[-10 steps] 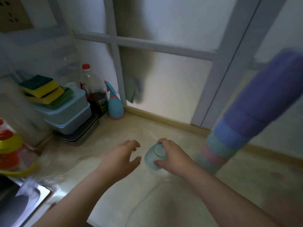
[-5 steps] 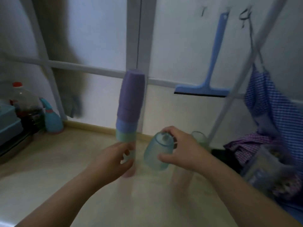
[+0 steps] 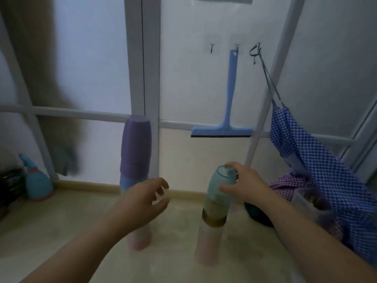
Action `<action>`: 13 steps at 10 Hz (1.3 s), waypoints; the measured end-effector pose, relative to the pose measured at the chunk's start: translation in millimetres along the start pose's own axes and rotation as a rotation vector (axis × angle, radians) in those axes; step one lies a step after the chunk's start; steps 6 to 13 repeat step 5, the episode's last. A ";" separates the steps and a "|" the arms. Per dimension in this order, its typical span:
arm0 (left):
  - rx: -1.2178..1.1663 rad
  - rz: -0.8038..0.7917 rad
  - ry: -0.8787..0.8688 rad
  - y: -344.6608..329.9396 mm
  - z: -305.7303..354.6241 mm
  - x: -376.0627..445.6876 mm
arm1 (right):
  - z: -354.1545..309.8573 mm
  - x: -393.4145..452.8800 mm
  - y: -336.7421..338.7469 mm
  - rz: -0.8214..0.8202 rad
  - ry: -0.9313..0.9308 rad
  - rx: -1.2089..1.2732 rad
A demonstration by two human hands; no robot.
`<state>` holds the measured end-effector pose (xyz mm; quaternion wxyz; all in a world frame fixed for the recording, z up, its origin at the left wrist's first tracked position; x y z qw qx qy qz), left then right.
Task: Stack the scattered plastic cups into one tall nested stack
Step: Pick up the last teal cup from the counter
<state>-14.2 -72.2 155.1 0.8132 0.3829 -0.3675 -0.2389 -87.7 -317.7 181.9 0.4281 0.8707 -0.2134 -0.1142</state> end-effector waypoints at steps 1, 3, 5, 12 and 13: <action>-0.005 -0.007 -0.017 3.3 -2.9 7.0 | 8.4 3.9 -13.8 -0.053 -0.024 -0.021; 0.014 -0.066 -0.047 8.8 -4.0 18.4 | 10.4 4.6 -22.0 -0.065 -0.038 -0.015; 0.017 -0.118 -0.073 11.7 2.4 30.3 | 11.4 0.0 -26.7 -0.111 -0.033 0.005; 0.017 -0.118 -0.073 11.7 2.4 30.3 | 11.4 0.0 -26.7 -0.111 -0.033 0.005; 0.017 -0.118 -0.073 11.7 2.4 30.3 | 11.4 0.0 -26.7 -0.111 -0.033 0.005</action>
Point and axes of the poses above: each hand's wrist, its own x-axis towards the middle knuckle, its own y-axis out of the back of the hand, z = x × y, the point moved 4 cm from there along x, towards the middle knuckle, and after that the axes turned 7 degrees about -y, right-handed, at the moved point
